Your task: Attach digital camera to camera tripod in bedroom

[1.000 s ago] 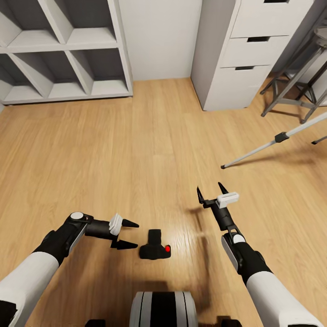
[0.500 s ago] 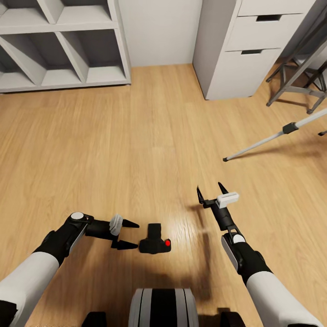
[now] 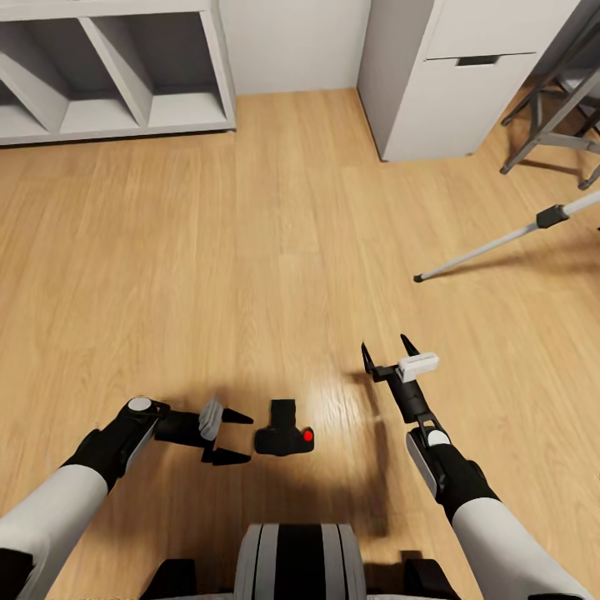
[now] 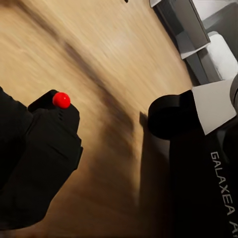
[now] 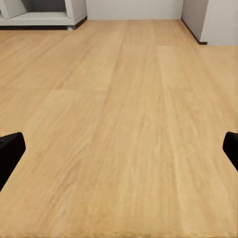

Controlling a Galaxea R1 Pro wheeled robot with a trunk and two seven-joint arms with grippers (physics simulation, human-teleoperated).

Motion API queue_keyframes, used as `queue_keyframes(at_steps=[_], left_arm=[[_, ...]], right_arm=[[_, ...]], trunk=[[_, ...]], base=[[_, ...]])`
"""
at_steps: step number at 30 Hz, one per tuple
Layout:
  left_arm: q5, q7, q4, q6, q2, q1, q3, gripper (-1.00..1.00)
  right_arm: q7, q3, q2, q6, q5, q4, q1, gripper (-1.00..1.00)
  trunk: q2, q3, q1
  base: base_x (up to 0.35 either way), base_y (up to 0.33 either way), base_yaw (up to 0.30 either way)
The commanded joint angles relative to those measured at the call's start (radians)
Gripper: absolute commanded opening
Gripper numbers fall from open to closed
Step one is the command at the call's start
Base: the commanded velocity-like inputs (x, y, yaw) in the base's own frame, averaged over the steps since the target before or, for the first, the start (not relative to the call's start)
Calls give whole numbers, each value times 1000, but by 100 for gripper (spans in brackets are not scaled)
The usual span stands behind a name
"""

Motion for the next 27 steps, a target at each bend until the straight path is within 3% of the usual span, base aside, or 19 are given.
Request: queue_keyframes(at_steps=[1,14,20,24,27], left_arm=[[2,0,7,-7,1,-1,-3,100],[2,1,59,-61,3,-1,0,100],[2,0,62,-168,4,-1,-1,100],[2,-3,58,-251,4,-2,-1,100],[2,-3,56,-270,5,-2,0,100]], right_arm=[[0,2,-1,-3,-1,0,0,100],[-1,0,-1,-2,-3,-1,0,100],[-4,-1,-1,-13,-3,-22,0,100],[-9,-3,-1,-68,-3,-93,0,100],[-10,-4,-1,-88,-3,-115,0,100]], trunk=[[0,-4,0],[-4,-55,6],[-5,-78,9],[-6,-93,11],[-7,-105,12]], base=[[0,0,0],[0,0,0],[0,0,0],[0,0,0],[0,0,0]])
